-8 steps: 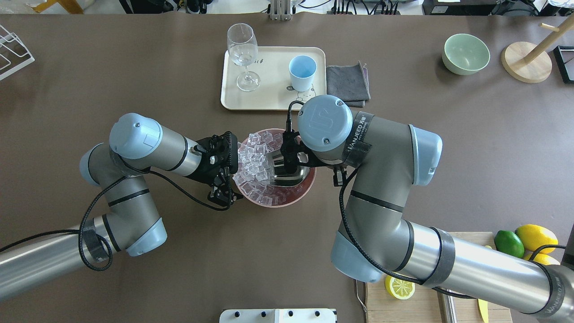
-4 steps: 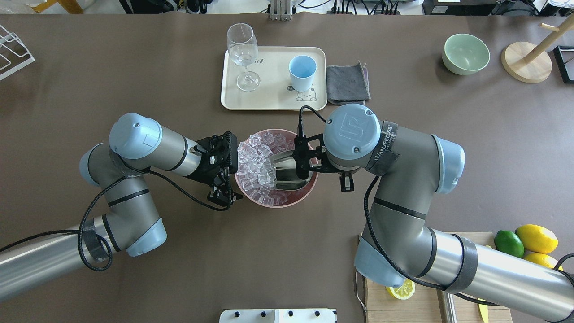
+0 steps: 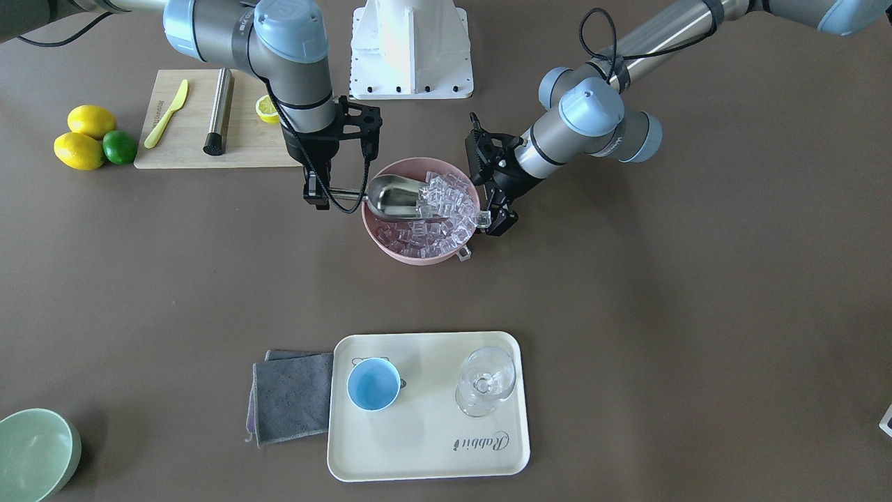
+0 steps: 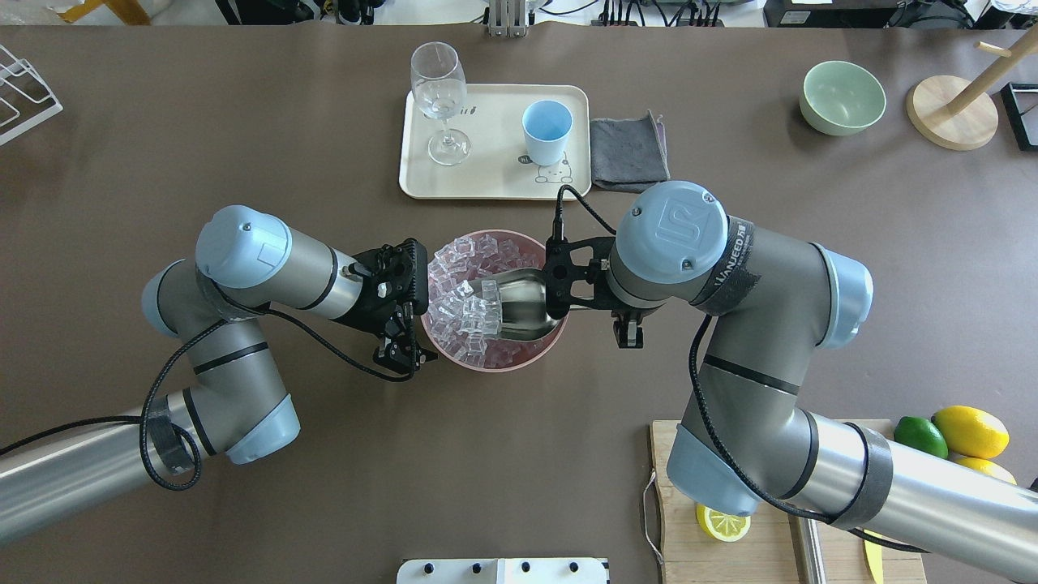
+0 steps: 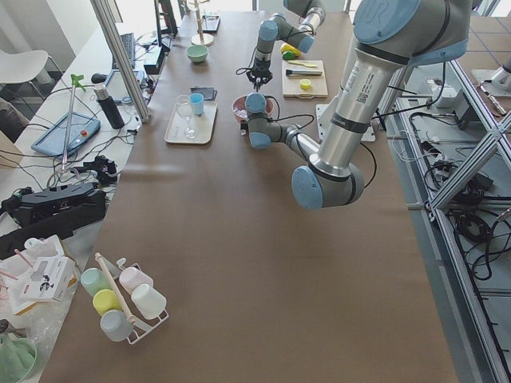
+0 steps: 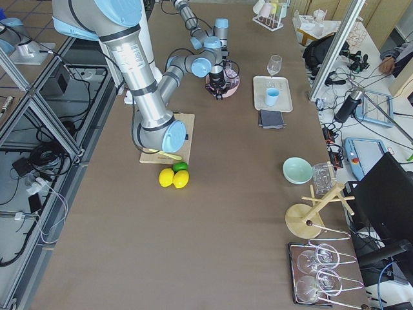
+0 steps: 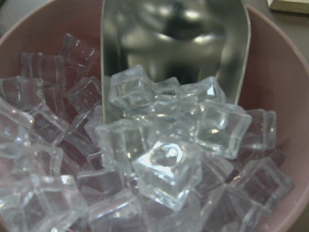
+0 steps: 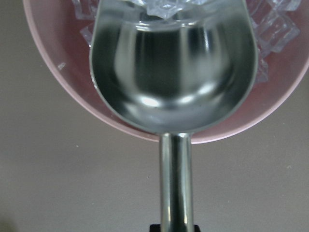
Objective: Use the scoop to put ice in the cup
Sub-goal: 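Lift the scoop full of ice out of the bowl with the right gripper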
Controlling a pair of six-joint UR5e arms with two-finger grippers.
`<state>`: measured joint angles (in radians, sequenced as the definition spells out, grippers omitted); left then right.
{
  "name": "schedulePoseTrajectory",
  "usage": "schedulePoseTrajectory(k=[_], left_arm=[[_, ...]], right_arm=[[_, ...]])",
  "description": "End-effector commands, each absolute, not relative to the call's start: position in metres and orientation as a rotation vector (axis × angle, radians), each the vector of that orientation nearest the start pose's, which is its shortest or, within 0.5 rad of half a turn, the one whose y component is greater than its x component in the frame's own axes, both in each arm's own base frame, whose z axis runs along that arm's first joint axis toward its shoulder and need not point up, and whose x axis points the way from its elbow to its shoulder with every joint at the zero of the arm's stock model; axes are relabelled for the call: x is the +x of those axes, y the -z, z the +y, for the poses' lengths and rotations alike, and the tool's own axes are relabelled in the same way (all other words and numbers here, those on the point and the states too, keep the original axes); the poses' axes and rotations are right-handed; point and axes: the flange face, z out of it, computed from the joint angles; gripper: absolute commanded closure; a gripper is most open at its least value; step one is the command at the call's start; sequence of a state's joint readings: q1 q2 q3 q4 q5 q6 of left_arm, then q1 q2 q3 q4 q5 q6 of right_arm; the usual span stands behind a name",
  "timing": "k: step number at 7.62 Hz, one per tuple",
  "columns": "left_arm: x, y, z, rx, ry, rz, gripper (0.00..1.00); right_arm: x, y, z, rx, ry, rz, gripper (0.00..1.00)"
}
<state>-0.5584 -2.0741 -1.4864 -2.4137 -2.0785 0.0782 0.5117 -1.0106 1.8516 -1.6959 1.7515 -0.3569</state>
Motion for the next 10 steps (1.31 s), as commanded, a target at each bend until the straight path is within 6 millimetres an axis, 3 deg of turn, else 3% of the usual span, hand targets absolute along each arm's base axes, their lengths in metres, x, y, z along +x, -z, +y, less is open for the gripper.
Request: schedulePoseTrajectory(k=[1, 5, 7, 10], left_arm=[[0.528, -0.309, -0.431, 0.972, -1.237, 1.018, 0.01], [0.522, -0.322, -0.428, 0.964, -1.238, 1.016, 0.01], [0.511, -0.350, -0.419, 0.981, -1.237, 1.030, 0.01], [0.510, -0.350, -0.419, 0.982, -1.237, 1.032, 0.01]], right_arm=[[-0.473, -0.235, -0.415, 0.668, 1.392, -0.491, 1.00], [-0.472, -0.263, -0.416, 0.670, 1.302, -0.606, 1.00], [-0.468, -0.266, -0.413, 0.656, 1.279, -0.682, 1.00], [-0.435, -0.260, -0.438, 0.625, 1.227, -0.770, 1.00]])
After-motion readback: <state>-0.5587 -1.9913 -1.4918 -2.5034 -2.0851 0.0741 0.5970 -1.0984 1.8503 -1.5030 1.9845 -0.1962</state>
